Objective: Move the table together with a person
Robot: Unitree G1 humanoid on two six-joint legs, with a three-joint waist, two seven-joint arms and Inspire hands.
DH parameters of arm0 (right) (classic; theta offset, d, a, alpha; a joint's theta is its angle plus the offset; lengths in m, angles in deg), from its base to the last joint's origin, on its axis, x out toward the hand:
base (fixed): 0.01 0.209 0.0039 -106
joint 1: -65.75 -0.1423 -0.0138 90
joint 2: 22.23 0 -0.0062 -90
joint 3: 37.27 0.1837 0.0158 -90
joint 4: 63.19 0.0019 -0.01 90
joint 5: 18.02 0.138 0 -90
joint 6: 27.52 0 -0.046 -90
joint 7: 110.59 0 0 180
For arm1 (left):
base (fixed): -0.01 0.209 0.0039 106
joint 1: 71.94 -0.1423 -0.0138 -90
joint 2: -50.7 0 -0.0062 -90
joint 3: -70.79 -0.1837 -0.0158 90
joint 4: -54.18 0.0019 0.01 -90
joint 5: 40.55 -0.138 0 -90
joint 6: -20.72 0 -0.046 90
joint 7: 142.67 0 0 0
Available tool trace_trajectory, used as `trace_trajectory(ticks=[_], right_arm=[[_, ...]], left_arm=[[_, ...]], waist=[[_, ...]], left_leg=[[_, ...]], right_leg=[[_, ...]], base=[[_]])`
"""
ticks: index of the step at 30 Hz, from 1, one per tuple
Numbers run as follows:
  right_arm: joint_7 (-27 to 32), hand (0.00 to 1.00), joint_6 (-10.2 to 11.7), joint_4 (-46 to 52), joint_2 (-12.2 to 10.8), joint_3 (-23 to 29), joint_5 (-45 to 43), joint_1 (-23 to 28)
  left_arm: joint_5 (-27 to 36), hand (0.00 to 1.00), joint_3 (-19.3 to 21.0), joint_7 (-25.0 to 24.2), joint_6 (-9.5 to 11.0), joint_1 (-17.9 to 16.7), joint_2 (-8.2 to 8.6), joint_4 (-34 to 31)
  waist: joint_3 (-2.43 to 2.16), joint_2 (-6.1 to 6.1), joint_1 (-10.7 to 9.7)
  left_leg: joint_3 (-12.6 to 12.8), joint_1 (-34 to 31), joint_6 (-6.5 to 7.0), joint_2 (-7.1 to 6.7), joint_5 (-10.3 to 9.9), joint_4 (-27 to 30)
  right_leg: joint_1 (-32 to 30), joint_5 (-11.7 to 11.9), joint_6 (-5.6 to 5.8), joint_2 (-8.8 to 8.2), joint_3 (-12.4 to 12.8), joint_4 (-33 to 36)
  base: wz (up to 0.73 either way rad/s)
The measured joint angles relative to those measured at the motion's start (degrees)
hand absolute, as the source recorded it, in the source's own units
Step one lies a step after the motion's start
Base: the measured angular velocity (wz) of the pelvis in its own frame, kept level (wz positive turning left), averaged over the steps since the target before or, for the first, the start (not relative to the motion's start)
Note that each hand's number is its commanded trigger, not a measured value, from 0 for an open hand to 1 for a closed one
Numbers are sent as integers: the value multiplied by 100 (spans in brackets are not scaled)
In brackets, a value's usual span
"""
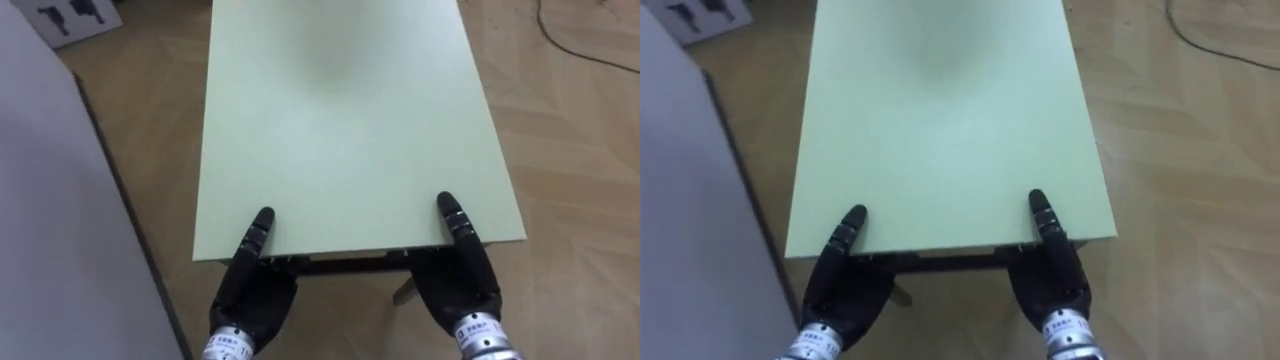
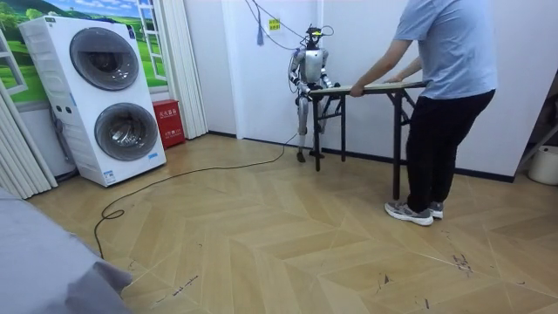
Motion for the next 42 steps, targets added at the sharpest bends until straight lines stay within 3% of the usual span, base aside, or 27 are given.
trace_trajectory(ticks=[2,8,10,12,14,16,18,20,21,22,23,24,27,28,38,40,41,42], right_arm=[[7,100,-23,-4,-36,-23,28,12],[11,100,8,-5,-113,-16,33,179],[24,100,28,-4,-128,-59,29,220],[54,100,23,-5,-132,-68,22,213],[105,100,9,-8,-134,-80,23,211],[167,100,-29,-8,-80,-161,25,130],[167,100,-28,-9,-67,-165,25,102],[167,100,-28,-9,-41,-160,18,101],[167,100,-35,-15,-62,-160,-12,104],[167,100,-41,-19,-89,-159,-47,89],[167,100,-37,-33,-95,-150,-80,90],[165,100,-17,-38,-101,-150,-97,125],[165,100,-13,-43,-96,-157,-90,109],[165,100,-7,-43,-114,-155,-87,108],[171,100,15,-129,-198,-139,-82,128],[171,100,0,-202,-212,-138,-86,110],[171,100,-21,-207,-210,-138,-98,82],[171,100,-36,-231,-191,-136,-129,35]], left_arm=[[-4,100,11,0,35,0,-33,0],[-48,100,-32,0,38,-3,-56,56],[-54,100,-16,0,121,-20,53,155],[-92,100,-9,0,163,-32,84,164],[-105,100,-11,6,163,-51,47,163],[27,100,-24,6,173,-72,-56,150],[35,100,-53,6,197,-73,-48,145],[36,100,-113,7,221,-91,-28,145],[35,100,-116,7,229,-100,-17,145],[35,100,-102,7,252,-96,-9,146],[35,100,-102,7,251,-96,7,172],[35,100,-108,10,223,-110,-2,177],[12,100,-2,10,179,-116,10,175],[9,100,2,10,170,-90,1,175],[-7,100,48,155,57,-49,8,177],[-5,100,4,176,53,-50,2,225],[4,100,9,176,62,-51,-3,225],[19,100,42,177,67,-48,-5,251]], waist=[[-3,7,51],[-1,-16,4],[-2,-60,59],[0,-76,110],[0,-103,203],[-8,-185,235],[-22,-246,244],[-21,-266,276],[-22,-256,316],[-21,-258,356],[-26,-230,332],[-34,-220,314],[-36,-233,302],[-38,-238,290],[-36,-222,336],[-18,-149,390],[-8,-130,426],[-5,-61,493]], left_leg=[[-52,27,100,-141,64,-104],[-398,91,325,-456,192,-229],[-478,192,372,-569,218,-306],[-541,193,389,-611,227,-310],[-610,196,389,-619,228,-308],[-647,178,378,-630,231,-303],[-744,174,374,-651,234,-288],[-1002,212,363,-640,241,-262],[-1243,230,340,-611,246,-248],[-1453,226,291,-610,250,-248],[-1513,235,269,-602,245,-245],[-1500,288,242,-598,258,-259],[-581,322,238,-422,255,-333],[-393,324,240,-379,257,-377],[-482,386,244,-425,258,-485],[-1011,439,244,-417,257,-490],[-1129,425,236,-422,253,-492],[-1188,417,201,-442,230,-496]], right_leg=[[-84,-34,79,-154,37,209],[40,-15,283,-334,87,308],[111,-50,357,-361,406,286],[155,-64,386,-350,551,231],[244,-52,404,-294,678,90],[387,-48,410,-242,677,-114],[484,-47,410,-209,696,-186],[423,-56,416,-167,827,-22],[357,-93,435,-68,1095,-107],[185,-1,342,22,1290,-422],[88,151,256,40,1324,-414],[89,238,181,48,1257,-371],[265,245,171,102,1116,-401],[275,244,172,126,1143,-404],[285,228,207,92,1113,-259],[1,89,433,68,1169,-72],[-92,127,405,48,1195,-246],[-221,495,246,-35,1177,-406]], base=[[21],[40],[26],[21],[26],[37],[54],[47],[33],[41],[56],[55],[45],[46],[12],[-11],[-23],[0]])
